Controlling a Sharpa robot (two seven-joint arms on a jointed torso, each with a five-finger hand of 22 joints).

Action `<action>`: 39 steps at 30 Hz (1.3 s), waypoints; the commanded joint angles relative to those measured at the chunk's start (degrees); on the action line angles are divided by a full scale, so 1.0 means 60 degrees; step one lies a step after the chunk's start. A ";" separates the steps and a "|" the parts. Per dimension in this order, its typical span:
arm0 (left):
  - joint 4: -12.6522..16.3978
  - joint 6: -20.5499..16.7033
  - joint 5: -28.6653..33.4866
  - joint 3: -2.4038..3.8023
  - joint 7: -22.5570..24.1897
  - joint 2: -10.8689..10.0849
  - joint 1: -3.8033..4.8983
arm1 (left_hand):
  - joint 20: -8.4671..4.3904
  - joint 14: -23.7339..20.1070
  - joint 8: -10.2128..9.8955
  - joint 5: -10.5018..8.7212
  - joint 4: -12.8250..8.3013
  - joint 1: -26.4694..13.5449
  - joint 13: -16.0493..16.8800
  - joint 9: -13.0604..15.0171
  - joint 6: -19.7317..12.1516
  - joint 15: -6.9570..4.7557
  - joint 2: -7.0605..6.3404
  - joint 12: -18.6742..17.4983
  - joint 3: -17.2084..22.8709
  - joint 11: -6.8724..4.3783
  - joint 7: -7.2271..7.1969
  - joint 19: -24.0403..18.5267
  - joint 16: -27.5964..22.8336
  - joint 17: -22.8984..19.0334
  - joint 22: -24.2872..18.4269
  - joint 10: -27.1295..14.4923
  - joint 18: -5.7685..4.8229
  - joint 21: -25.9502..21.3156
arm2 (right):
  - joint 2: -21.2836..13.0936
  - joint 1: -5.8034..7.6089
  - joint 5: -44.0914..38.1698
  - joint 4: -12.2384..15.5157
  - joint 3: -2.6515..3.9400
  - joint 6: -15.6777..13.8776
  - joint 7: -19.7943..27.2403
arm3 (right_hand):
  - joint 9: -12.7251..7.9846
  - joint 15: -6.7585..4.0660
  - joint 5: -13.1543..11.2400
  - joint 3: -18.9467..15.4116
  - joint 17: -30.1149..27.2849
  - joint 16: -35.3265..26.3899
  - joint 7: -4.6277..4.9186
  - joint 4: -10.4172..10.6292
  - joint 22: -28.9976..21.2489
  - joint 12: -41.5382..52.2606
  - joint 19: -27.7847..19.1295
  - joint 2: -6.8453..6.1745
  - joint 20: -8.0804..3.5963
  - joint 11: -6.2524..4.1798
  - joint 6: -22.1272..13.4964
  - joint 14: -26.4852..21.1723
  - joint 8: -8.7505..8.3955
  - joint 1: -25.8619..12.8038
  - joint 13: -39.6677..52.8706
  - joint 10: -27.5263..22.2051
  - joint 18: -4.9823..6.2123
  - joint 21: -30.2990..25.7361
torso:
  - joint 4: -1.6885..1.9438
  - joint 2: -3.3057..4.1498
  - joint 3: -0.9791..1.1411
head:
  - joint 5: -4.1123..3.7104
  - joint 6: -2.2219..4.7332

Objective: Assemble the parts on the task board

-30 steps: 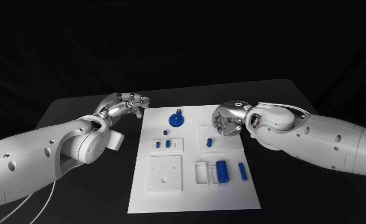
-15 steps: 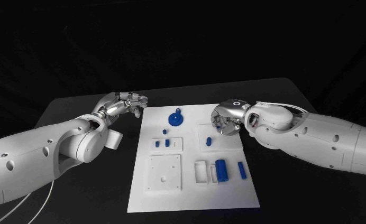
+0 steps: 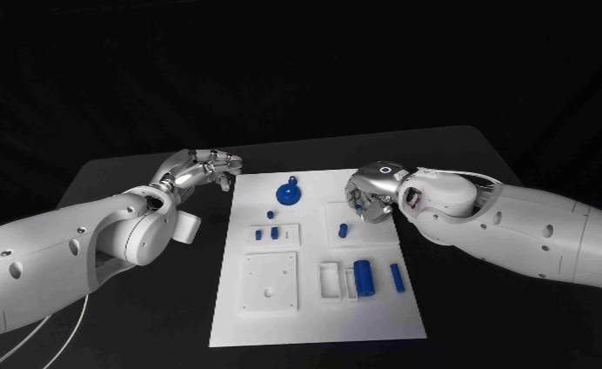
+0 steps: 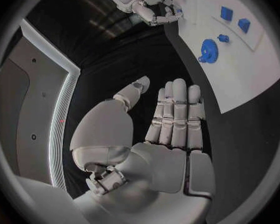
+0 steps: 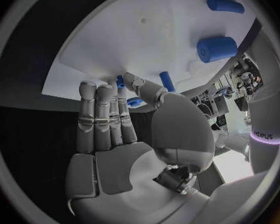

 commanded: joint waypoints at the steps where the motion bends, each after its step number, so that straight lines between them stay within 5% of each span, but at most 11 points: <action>1: -0.0010 0.0068 0.0026 0.0006 0.0071 0.0031 0.0007 | -0.0172 -0.0003 -0.0027 -0.0030 -0.0029 -0.0022 0.0015 -0.0010 -0.0087 0.0058 0.0060 -0.0043 -0.0004 0.0059 0.0003 -0.0004 -0.0060 0.0016 0.0011 0.0022 0.0099 -0.0046 | 0.0021 -0.0050 -0.0335 0.0002 -0.0030 0.0002 -0.0166 | 0.0120 -0.0016 0.0257 0.0124 0.0060 0.0020 -0.0015 0.0033 0.0204 -0.0079 0.0158 -0.0166 -0.0133 -0.0135 0.0088 0.0127 0.0066 -0.0099 0.0061 0.0546 0.0451 0.0116 | 0.0007 -0.0003 0.0003 | -0.0006 -0.0008; 11: -0.0074 0.0061 0.0024 0.0007 0.0080 0.0061 0.0007 | -0.0171 -0.0001 -0.0029 -0.0030 -0.0022 -0.0031 0.0017 -0.0013 -0.0096 0.0059 0.0069 -0.0048 -0.0006 0.0061 0.0006 -0.0002 -0.0062 0.0023 0.0015 0.0016 0.0100 -0.0049 | 0.0040 -0.0044 -0.0291 0.0099 -0.0001 -0.0050 -0.0151 | 0.0209 -0.0037 0.0430 0.0138 0.0120 0.0013 -0.0033 0.0016 0.0204 -0.0119 0.0187 -0.0186 -0.0165 -0.0156 0.0119 0.0180 0.0071 -0.0154 0.0109 0.0623 0.0451 0.0183 | -0.0001 -0.0003 0.0001 | -0.0004 -0.0022; 17: -0.0150 0.0090 0.0024 0.0007 0.0086 0.0096 0.0007 | -0.0170 0.0002 -0.0029 -0.0030 -0.0014 -0.0041 0.0019 -0.0014 -0.0102 0.0060 0.0078 -0.0050 -0.0009 0.0063 0.0008 0.0000 -0.0064 0.0028 0.0018 0.0013 0.0100 -0.0051 | -0.0027 0.0016 0.0045 0.0235 0.0182 -0.0084 -0.0092 | 0.0321 -0.0056 0.0829 0.0159 0.0196 -0.0002 -0.0053 -0.0003 0.0201 -0.0173 0.0201 -0.0228 -0.0191 -0.0176 0.0148 0.0225 0.0070 -0.0248 0.0165 0.0701 0.0451 0.0252 | 0.0001 -0.0005 -0.0004 | 0.0004 -0.0026; 27: -0.0205 -0.0082 0.0024 0.0007 0.0095 0.0092 0.0008 | -0.0163 0.0009 -0.0090 -0.0024 -0.0025 -0.0035 0.0018 -0.0050 -0.0247 0.0077 0.0052 -0.0107 -0.0011 0.0096 0.0062 0.0013 -0.0081 0.0061 0.0034 -0.0102 0.0112 -0.0069 | -0.0120 0.0338 0.0760 0.0408 0.0303 0.0474 -0.0051 | 0.0422 -0.0055 0.1118 0.0113 0.0268 -0.0042 -0.0053 -0.0095 0.0196 -0.0250 0.0176 -0.0161 -0.0198 -0.0174 0.0138 0.0230 0.0037 -0.0361 0.0218 0.0727 0.0451 0.0299 | -0.0009 -0.0007 -0.0009 | 0.0059 -0.0029; 32: -0.0211 -0.0075 0.0024 0.0007 0.0119 0.0099 0.0008 | -0.0153 0.0007 -0.0112 -0.0026 -0.0024 -0.0034 0.0025 -0.0064 -0.0310 0.0090 0.0049 -0.0115 -0.0012 0.0112 0.0088 0.0016 -0.0092 0.0074 0.0041 -0.0147 0.0116 -0.0080 | -0.0120 0.0359 0.1210 0.0584 0.0455 0.0217 0.0048 | 0.0450 -0.0049 0.1073 0.0096 0.0286 -0.0066 -0.0047 -0.0111 0.0191 -0.0280 0.0160 -0.0108 -0.0195 -0.0167 0.0122 0.0220 0.0018 -0.0388 0.0233 0.0721 0.0451 0.0302 | 0.0002 -0.0007 -0.0004 | 0.0075 -0.0013; 39: -0.0212 -0.0120 0.0028 0.0008 0.0161 0.0120 0.0010 | -0.0148 0.0008 -0.0115 -0.0027 -0.0016 -0.0040 0.0031 -0.0067 -0.0324 0.0093 0.0057 -0.0111 -0.0013 0.0115 0.0095 0.0019 -0.0095 0.0080 0.0044 -0.0155 0.0117 -0.0084 | 0.0086 0.0356 0.2635 0.1002 0.0474 -0.0453 0.0500 | 0.0507 -0.0035 0.1114 0.0044 0.0316 -0.0118 -0.0030 -0.0131 0.0178 -0.0344 0.0125 -0.0007 -0.0184 -0.0150 0.0081 0.0204 -0.0024 -0.0429 0.0261 0.0704 0.0451 0.0290 | -0.0007 -0.0007 -0.0024 | 0.0250 -0.0053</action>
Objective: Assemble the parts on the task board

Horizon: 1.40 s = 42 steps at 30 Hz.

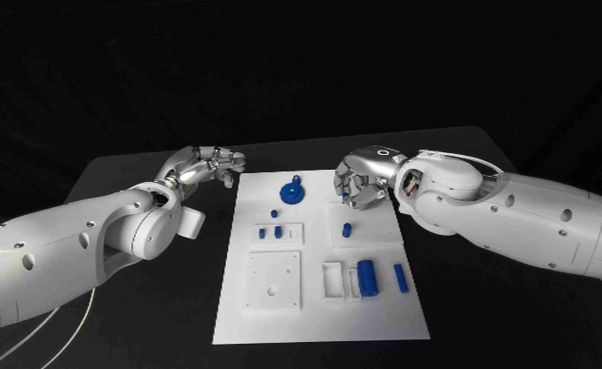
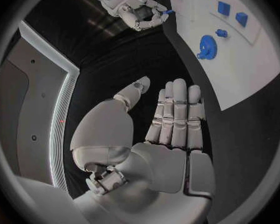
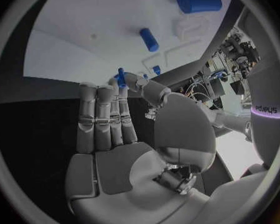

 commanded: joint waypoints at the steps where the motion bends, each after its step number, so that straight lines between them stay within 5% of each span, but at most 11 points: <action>1: 0.0002 -0.0086 0.0036 0.0006 0.0148 0.0043 0.0010 | -0.0167 -0.0022 -0.0058 -0.0027 -0.0016 -0.0040 0.0016 -0.0011 -0.0074 0.0060 0.0057 -0.0049 -0.0013 0.0036 0.0013 0.0037 -0.0058 0.0010 0.0014 -0.0030 0.0154 -0.0048 | 0.0146 -0.0004 0.1174 0.0238 0.0003 -0.0584 0.0489 | 0.0013 -0.0022 0.0037 -0.0007 0.0011 -0.0056 0.0026 -0.0045 0.0177 -0.0059 -0.0079 0.0146 -0.0019 -0.0031 0.0026 -0.0039 -0.0063 0.0064 0.0001 0.0417 0.0590 0.0013 | -0.0001 0.0002 -0.0014 | 0.0098 -0.0038; 7: -0.0028 -0.0196 0.0046 0.0006 0.0170 0.0180 0.0046 | -0.0165 -0.0022 -0.0057 -0.0027 -0.0013 -0.0042 0.0019 -0.0011 -0.0076 0.0061 0.0060 -0.0046 -0.0014 0.0037 0.0014 0.0037 -0.0059 0.0012 0.0015 -0.0031 0.0154 -0.0049 | 0.0485 -0.0102 0.1286 0.0579 0.0000 -0.0806 0.0652 | 0.0052 -0.0011 0.0137 -0.0082 0.0032 -0.0089 0.0038 -0.0090 0.0174 -0.0101 -0.0096 0.0225 -0.0013 -0.0021 -0.0003 -0.0050 -0.0091 0.0033 0.0019 0.0404 0.0590 0.0008 | 0.0006 -0.0009 -0.0038 | 0.0240 -0.0070; 12: -0.0110 -0.0284 0.0078 0.0006 0.0126 0.0336 0.0074 | -0.0163 -0.0022 -0.0054 -0.0025 -0.0010 -0.0043 0.0023 -0.0011 -0.0077 0.0062 0.0060 -0.0040 -0.0014 0.0037 0.0015 0.0037 -0.0061 0.0015 0.0017 -0.0030 0.0155 -0.0052 | 0.0836 -0.0294 0.0292 0.0692 -0.0019 -0.0927 0.0623 | 0.0069 -0.0008 0.0141 -0.0118 0.0042 -0.0102 0.0042 -0.0116 0.0174 -0.0119 -0.0102 0.0260 -0.0012 -0.0017 -0.0014 -0.0053 -0.0103 0.0027 0.0028 0.0399 0.0590 0.0008 | -0.0002 -0.0026 -0.0060 | 0.0484 -0.0075; 18: -0.0640 -0.0258 0.0164 0.0008 0.0200 0.0691 0.0079 | -0.0161 -0.0021 -0.0047 -0.0022 0.0001 -0.0042 0.0033 -0.0010 -0.0074 0.0062 0.0080 -0.0030 -0.0008 0.0036 0.0014 0.0040 -0.0063 0.0022 0.0020 -0.0027 0.0158 -0.0055 | 0.1275 -0.0406 -0.0464 0.0691 -0.0394 -0.0920 0.0470 | 0.0129 -0.0040 0.0124 -0.0159 0.0025 -0.0120 0.0037 -0.0118 0.0160 -0.0141 0.0025 0.0249 -0.0063 -0.0039 0.0001 0.0095 -0.0114 0.0071 0.0063 0.0438 0.0590 0.0050 | 0.0036 -0.0074 -0.0071 | 0.0655 -0.0118; 27: -0.0829 -0.0209 0.0153 0.0008 0.0201 0.0907 0.0086 | -0.0159 -0.0024 -0.0039 -0.0016 0.0003 -0.0035 0.0041 -0.0008 -0.0072 0.0062 0.0089 -0.0020 -0.0003 0.0034 0.0011 0.0038 -0.0067 0.0028 0.0024 -0.0028 0.0160 -0.0060 | 0.1564 -0.0641 -0.0925 0.0730 -0.0680 -0.0713 0.0394 | 0.0149 -0.0042 0.0143 -0.0162 0.0004 -0.0146 0.0037 -0.0123 0.0152 -0.0158 0.0049 0.0251 -0.0077 -0.0040 -0.0001 0.0131 -0.0124 0.0079 0.0073 0.0438 0.0590 0.0050 | 0.0046 -0.0100 -0.0066 | 0.0991 -0.0260; 42: -0.0821 -0.0114 -0.0353 0.0009 0.0185 0.1040 0.0085 | -0.0144 -0.0042 -0.0025 0.0135 0.0023 -0.0026 0.0073 -0.0012 -0.0103 0.0074 0.0143 0.0000 0.0012 0.0046 0.0019 0.0024 -0.0087 0.0061 0.0046 -0.0078 0.0160 -0.0086 | 0.1892 -0.1029 -0.1208 0.0551 -0.0843 -0.0559 0.0344 | 0.0167 -0.0041 0.0174 -0.0169 -0.0012 -0.0172 0.0037 -0.0133 0.0149 -0.0172 0.0057 0.0260 -0.0083 -0.0039 -0.0001 0.0153 -0.0133 0.0073 0.0083 0.0440 0.0590 0.0045 | 0.0061 -0.0086 -0.0068 | 0.1376 -0.0338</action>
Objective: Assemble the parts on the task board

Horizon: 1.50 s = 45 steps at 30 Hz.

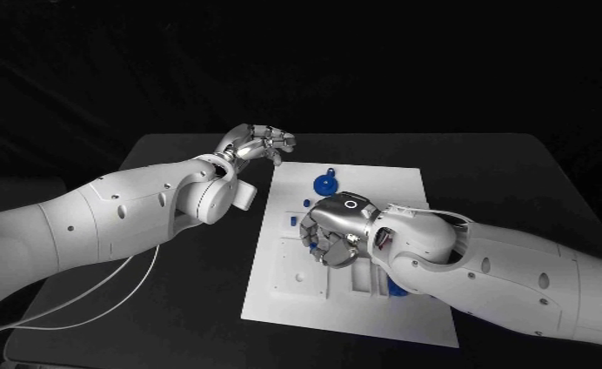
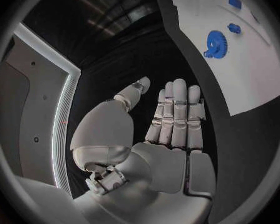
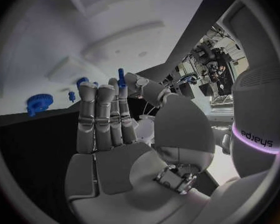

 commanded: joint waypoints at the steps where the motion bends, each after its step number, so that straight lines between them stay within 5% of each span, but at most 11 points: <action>1: 0.0050 0.0091 -0.0344 0.0006 0.0142 0.0026 0.0010 | -0.0162 -0.0010 -0.0027 0.0027 0.0023 0.0011 0.0012 -0.0014 -0.0064 0.0040 0.0102 0.0000 0.0010 0.0029 0.0017 0.0039 -0.0053 0.0011 0.0011 -0.0031 0.0089 -0.0050 | 0.0013 -0.0030 -0.0278 -0.0048 -0.0010 0.0161 -0.0059 | 0.0014 -0.0026 0.0075 -0.0054 -0.0010 -0.0042 0.0036 -0.0022 0.0149 0.0004 0.0061 0.0127 -0.0015 -0.0041 0.0002 0.0030 -0.0048 0.0079 0.0008 0.0372 0.0607 0.0056 | 0.0013 0.0009 -0.0001 | 0.0120 -0.0041; 10: 0.0051 0.0121 -0.0350 0.0006 0.0138 0.0032 0.0009 | -0.0159 -0.0014 -0.0026 0.0034 0.0027 0.0004 0.0017 -0.0016 -0.0072 0.0043 0.0102 0.0001 0.0005 0.0032 0.0019 0.0037 -0.0057 0.0017 0.0016 -0.0042 0.0088 -0.0054 | -0.0002 -0.0092 -0.0257 -0.0066 -0.0047 0.0296 -0.0061 | 0.0024 -0.0026 0.0085 -0.0062 -0.0018 -0.0055 0.0038 -0.0029 0.0147 -0.0004 0.0065 0.0137 -0.0017 -0.0040 -0.0001 0.0043 -0.0055 0.0069 0.0013 0.0373 0.0607 0.0054 | -0.0008 0.0007 -0.0005 | 0.0276 -0.0069; 35: 0.0045 0.0122 -0.0458 0.0006 0.0136 0.0002 0.0009 | -0.0156 -0.0019 -0.0019 0.0035 0.0036 -0.0006 0.0030 -0.0017 -0.0083 0.0047 0.0113 0.0008 -0.0003 0.0037 0.0022 0.0036 -0.0062 0.0032 0.0028 -0.0062 0.0090 -0.0059 | -0.0052 -0.0179 -0.0310 -0.0192 -0.0058 0.0464 -0.0118 | 0.0051 -0.0029 0.0128 -0.0079 -0.0033 -0.0082 0.0036 -0.0060 0.0146 -0.0021 0.0071 0.0149 -0.0024 -0.0042 0.0001 0.0070 -0.0068 0.0060 0.0031 0.0382 0.0607 0.0049 | -0.0012 0.0007 0.0001 | 0.0359 -0.0203; 45: 0.0046 0.0124 -0.0458 0.0007 0.0132 0.0021 0.0009 | -0.0155 -0.0021 -0.0016 0.0032 0.0037 -0.0008 0.0035 -0.0017 -0.0088 0.0048 0.0113 0.0012 -0.0007 0.0038 0.0023 0.0036 -0.0065 0.0038 0.0033 -0.0069 0.0091 -0.0062 | 0.0102 -0.0242 -0.0319 -0.0274 -0.0167 0.0469 -0.0089 | 0.0059 -0.0029 0.0132 -0.0084 -0.0036 -0.0089 0.0036 -0.0066 0.0147 -0.0027 0.0071 0.0151 -0.0025 -0.0043 0.0001 0.0077 -0.0072 0.0057 0.0036 0.0382 0.0607 0.0047 | -0.0005 0.0008 -0.0005 | 0.0351 -0.0235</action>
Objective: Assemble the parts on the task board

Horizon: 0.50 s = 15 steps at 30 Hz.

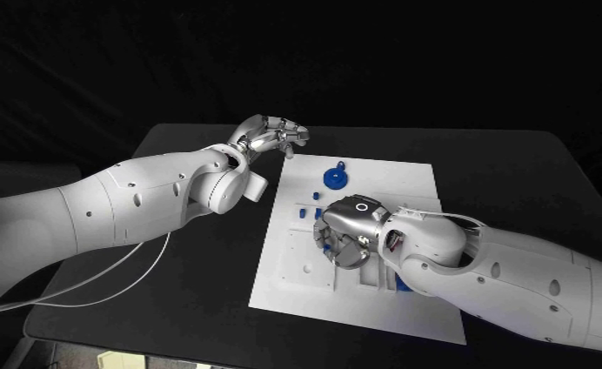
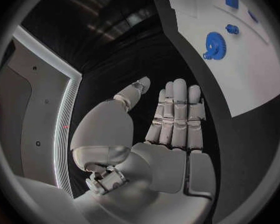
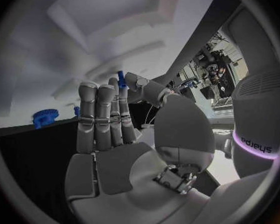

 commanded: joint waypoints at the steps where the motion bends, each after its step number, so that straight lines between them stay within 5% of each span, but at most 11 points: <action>1: 0.0019 0.0102 -0.0059 0.0008 0.0130 0.0022 0.0010 | -0.0134 -0.0020 -0.0024 0.0032 0.0038 -0.0008 0.0012 -0.0011 -0.0050 0.0047 0.0114 0.0012 -0.0007 0.0006 0.0012 0.0015 -0.0066 0.0013 0.0010 -0.0034 0.0095 -0.0063 | 0.0056 -0.0069 -0.0134 -0.0018 -0.0033 0.0149 -0.0017 | 0.0012 -0.0062 0.0038 -0.0030 -0.0009 -0.0044 0.0035 -0.0014 0.0147 0.0010 0.0012 0.0153 -0.0036 -0.0004 0.0002 -0.0019 -0.0046 0.0055 -0.0036 0.0276 0.0608 0.0049 | 0.0005 0.0001 -0.0003 | -0.0011 -0.0003; 15: 0.0021 0.0098 -0.0061 0.0008 0.0120 0.0028 0.0011 | -0.0133 -0.0024 -0.0020 0.0030 0.0037 -0.0008 0.0019 -0.0011 -0.0056 0.0048 0.0111 0.0017 -0.0009 0.0008 0.0013 0.0015 -0.0070 0.0021 0.0017 -0.0043 0.0097 -0.0066 | 0.0166 -0.0083 -0.0150 -0.0044 -0.0073 0.0359 -0.0072 | 0.0024 -0.0061 0.0033 -0.0042 -0.0013 -0.0057 0.0037 -0.0026 0.0150 -0.0004 0.0007 0.0158 -0.0037 -0.0002 -0.0005 -0.0014 -0.0057 0.0051 -0.0030 0.0270 0.0608 0.0047 | -0.0003 -0.0005 -0.0001 | -0.0021 -0.0038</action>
